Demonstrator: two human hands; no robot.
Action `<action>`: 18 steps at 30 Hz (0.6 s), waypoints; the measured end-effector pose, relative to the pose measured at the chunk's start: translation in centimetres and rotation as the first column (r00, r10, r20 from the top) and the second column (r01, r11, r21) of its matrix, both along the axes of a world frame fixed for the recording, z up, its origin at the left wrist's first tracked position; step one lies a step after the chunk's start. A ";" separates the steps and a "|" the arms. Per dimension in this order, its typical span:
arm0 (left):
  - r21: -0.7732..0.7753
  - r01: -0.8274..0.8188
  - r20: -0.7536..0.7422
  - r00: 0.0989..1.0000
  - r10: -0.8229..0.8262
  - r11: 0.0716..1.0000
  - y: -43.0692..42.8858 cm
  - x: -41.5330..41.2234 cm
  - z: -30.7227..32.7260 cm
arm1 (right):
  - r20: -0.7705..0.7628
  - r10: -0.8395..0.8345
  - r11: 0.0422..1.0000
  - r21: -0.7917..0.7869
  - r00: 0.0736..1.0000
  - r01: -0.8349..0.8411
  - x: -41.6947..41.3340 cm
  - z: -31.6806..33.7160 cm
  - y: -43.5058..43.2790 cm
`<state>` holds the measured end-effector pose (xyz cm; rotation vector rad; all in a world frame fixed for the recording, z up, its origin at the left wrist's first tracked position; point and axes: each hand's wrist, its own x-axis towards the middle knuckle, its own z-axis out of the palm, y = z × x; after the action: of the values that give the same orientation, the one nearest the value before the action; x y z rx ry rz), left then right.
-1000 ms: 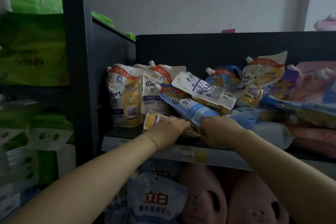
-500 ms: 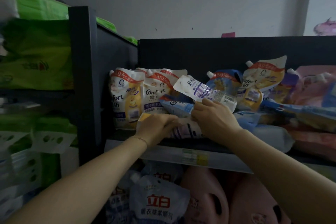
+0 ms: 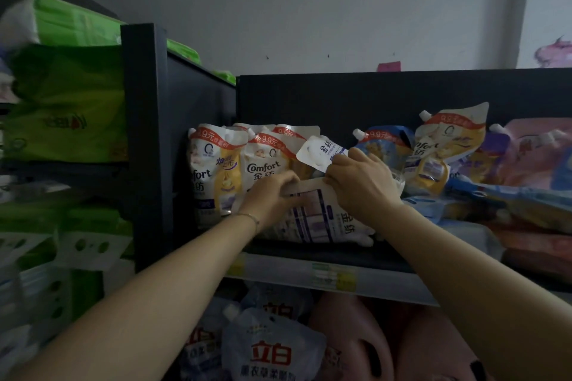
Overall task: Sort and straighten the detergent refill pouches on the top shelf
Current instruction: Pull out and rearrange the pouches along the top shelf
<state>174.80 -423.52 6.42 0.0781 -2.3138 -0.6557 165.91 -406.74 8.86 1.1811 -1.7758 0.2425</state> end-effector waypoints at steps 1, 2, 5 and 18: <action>0.044 0.029 -0.043 0.999 -0.027 0.999 -0.1 -0.2 0.0 | 0.013 0.008 1.000 -0.030 1.000 -0.008 0.0 -0.1 -0.1; 0.087 0.048 -0.083 0.996 -0.041 0.995 -0.1 -0.3 0.0 | 0.035 0.044 0.997 -0.065 0.998 -0.042 -0.1 -0.3 -0.2; 0.157 0.051 -0.196 0.980 -0.019 0.986 -0.3 0.0 0.2 | 0.212 0.206 0.967 -0.193 0.955 -0.166 0.4 -0.4 -0.2; 0.616 0.019 -0.514 0.768 0.383 0.788 -4.4 2.4 0.9 | 0.589 0.351 0.904 -0.415 0.728 -0.101 2.6 -2.6 -3.2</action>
<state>177.23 -427.91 7.29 0.3384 -1.3708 -1.0916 168.53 -409.93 6.26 1.1134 -2.0367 1.2174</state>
